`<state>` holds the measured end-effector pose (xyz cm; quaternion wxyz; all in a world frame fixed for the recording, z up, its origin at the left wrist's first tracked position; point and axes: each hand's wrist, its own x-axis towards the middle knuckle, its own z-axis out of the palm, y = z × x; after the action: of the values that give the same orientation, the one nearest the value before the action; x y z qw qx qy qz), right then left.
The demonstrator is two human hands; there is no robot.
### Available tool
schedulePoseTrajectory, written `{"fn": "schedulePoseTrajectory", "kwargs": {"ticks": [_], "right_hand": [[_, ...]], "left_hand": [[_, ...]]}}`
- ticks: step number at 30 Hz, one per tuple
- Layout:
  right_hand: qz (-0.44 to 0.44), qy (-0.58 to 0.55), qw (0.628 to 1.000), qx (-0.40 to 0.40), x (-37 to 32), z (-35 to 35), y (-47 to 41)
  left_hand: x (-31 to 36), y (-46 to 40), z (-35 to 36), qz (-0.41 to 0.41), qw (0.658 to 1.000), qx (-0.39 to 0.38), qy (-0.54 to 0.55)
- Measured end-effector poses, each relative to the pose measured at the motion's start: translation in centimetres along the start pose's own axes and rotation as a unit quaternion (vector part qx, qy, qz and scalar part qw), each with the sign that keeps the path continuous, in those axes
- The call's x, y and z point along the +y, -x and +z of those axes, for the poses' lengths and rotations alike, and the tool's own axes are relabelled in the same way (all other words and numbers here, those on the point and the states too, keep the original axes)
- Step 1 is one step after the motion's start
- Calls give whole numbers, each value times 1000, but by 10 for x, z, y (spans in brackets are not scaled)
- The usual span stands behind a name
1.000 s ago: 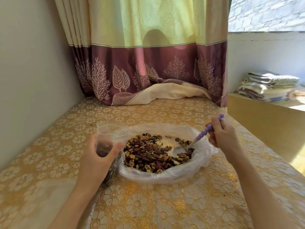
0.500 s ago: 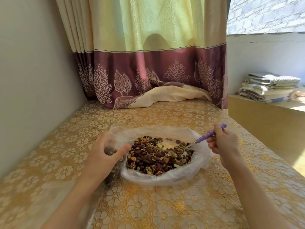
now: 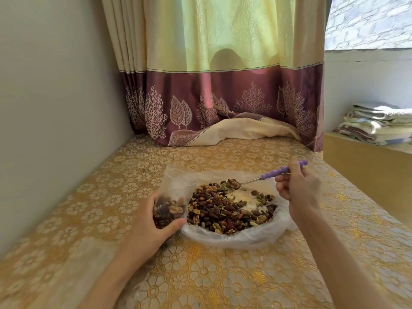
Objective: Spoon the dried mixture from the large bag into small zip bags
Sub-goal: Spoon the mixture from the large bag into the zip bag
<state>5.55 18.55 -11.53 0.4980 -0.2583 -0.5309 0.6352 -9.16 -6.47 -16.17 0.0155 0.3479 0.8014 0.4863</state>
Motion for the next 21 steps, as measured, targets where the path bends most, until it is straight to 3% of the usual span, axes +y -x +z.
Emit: {"fn": "schedulePoseTrajectory", "kwargs": {"ticks": [6, 11, 21], "right_hand": [[-29, -41, 997, -54, -26, 40, 3], [-70, 1, 989, -128, -32, 81, 19], [-237, 80, 934, -257, -27, 101, 46]], "left_hand": [[-2, 0, 0, 2, 1000, 3, 6], [-3, 2, 0, -4, 1000, 4, 12], [-3, 1, 0, -19, 998, 9, 51]]}}
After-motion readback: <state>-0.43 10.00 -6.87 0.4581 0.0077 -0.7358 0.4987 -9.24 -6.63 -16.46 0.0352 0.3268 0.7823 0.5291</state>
